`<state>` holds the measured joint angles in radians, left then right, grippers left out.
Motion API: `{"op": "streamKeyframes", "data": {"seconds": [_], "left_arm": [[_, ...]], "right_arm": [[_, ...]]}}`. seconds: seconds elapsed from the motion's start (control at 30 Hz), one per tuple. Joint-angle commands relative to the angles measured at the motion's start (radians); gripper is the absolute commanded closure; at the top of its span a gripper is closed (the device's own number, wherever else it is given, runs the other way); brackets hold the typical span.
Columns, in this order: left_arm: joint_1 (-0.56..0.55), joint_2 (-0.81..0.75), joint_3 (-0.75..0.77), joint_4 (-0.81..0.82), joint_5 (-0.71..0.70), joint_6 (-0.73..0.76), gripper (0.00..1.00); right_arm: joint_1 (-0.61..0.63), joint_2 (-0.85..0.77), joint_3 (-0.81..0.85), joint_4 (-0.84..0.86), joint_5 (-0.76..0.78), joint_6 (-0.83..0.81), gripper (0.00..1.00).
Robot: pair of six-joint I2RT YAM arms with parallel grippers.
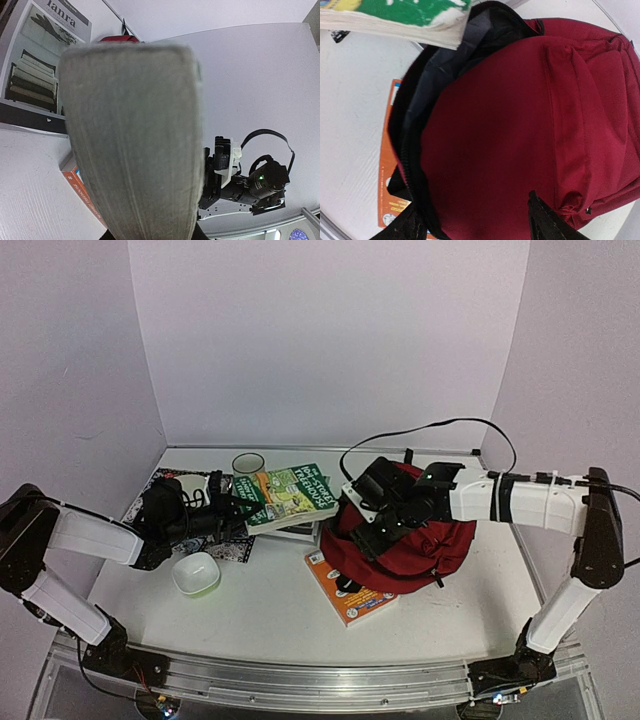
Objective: Pack the student bag
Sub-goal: Open the largest pocket of the student bag.
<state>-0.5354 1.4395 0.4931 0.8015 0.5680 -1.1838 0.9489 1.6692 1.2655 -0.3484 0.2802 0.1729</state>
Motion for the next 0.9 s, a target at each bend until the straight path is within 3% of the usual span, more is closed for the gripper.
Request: {"op": "streamKeyframes", "data": {"seconds": [0.0, 0.17, 0.33, 0.63, 0.87], "left_arm": [[0.003, -0.033, 0.02, 0.106, 0.033, 0.019, 1.0], [0.004, -0.045, 0.015, 0.101, 0.048, 0.019, 1.0], [0.003, -0.057, 0.009, 0.093, 0.07, 0.007, 1.0], [0.001, -0.126, -0.027, 0.064, 0.099, -0.022, 1.0], [-0.053, -0.094, 0.017, 0.031, 0.153, -0.029, 1.0]], "right_arm": [[0.001, 0.021, 0.066, -0.099, 0.144, -0.026, 0.43], [0.001, 0.02, 0.084, -0.106, 0.136, -0.048, 0.62], [0.001, 0.022, 0.105, -0.106, 0.131, -0.064, 1.0], [0.0, -0.055, 0.201, -0.062, 0.381, -0.031, 1.0], [0.0, -0.1, 0.224, 0.058, 0.396, -0.043, 1.0]]}}
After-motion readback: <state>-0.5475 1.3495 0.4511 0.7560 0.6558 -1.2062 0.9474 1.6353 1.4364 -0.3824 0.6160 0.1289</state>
